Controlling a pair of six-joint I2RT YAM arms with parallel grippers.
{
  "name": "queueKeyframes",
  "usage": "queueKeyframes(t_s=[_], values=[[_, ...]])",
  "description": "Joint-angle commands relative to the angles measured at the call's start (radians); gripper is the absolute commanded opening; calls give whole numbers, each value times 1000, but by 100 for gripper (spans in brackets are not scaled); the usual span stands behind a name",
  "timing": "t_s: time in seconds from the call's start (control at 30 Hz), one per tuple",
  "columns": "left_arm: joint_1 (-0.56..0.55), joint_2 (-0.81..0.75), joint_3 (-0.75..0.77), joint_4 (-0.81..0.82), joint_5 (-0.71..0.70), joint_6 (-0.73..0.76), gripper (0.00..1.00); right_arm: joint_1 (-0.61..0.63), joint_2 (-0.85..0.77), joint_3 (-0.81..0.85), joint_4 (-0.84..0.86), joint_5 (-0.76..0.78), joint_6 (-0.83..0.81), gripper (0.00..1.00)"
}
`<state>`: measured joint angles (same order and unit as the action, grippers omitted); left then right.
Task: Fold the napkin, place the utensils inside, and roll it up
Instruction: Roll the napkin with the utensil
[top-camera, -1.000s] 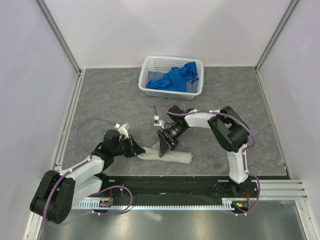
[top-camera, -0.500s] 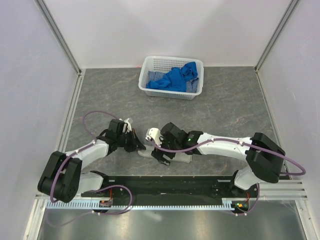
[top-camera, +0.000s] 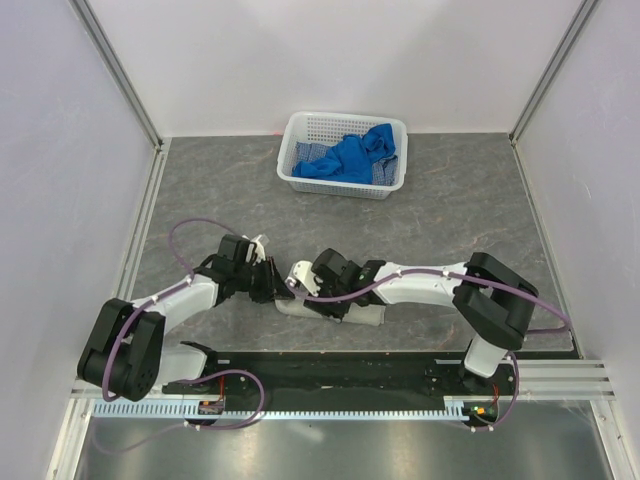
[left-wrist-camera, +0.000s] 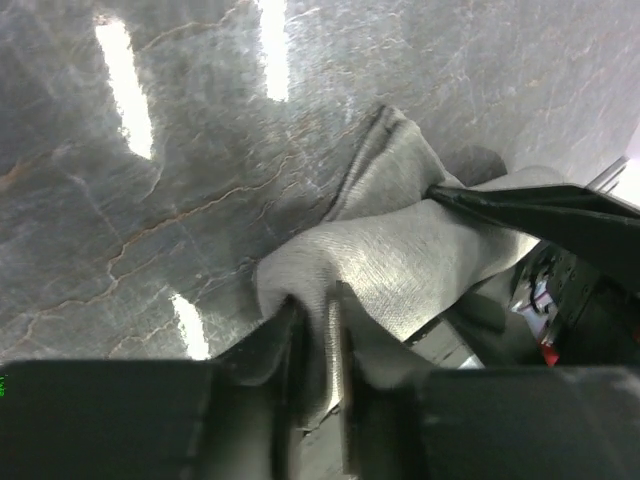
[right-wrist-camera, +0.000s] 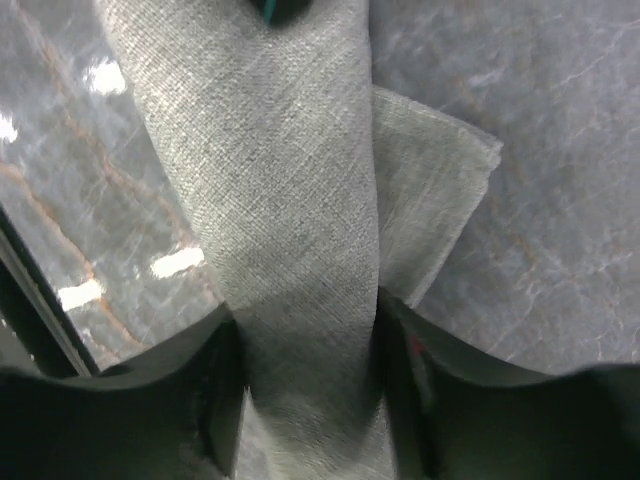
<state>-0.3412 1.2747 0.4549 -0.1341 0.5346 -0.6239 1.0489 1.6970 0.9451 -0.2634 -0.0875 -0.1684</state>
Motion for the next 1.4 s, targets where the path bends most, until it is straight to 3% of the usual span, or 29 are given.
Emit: queueKeyframes(t_s=[0.0,0.03,0.13,0.4,0.63,1.07,1.17,1.2,1.27,1.37], values=[[5,-40,51,-10,21,46,42,-71,70,66,-65,-131,10,48],[7,-58,51,-18,5,47,57,-84,78,78,-79,-182,13,46],[7,-132,48,-56,-82,59,68,-139,131,110,-147,-381,32,41],[5,-313,-47,-88,-209,32,72,-273,300,175,-195,-910,81,38],[4,-313,-91,-90,-193,21,71,-323,430,218,-192,-1074,106,38],[2,-269,-255,211,-18,-86,51,-389,532,270,-186,-1089,139,42],[2,-249,-266,231,-28,-85,41,-392,518,274,-183,-1045,159,49],[2,-233,-265,228,-36,-85,31,-392,494,271,-180,-1028,164,51],[2,-215,-246,202,-65,-79,21,-392,457,265,-178,-977,168,57],[4,-169,-217,174,-87,-69,10,-389,341,221,-162,-819,208,68]])
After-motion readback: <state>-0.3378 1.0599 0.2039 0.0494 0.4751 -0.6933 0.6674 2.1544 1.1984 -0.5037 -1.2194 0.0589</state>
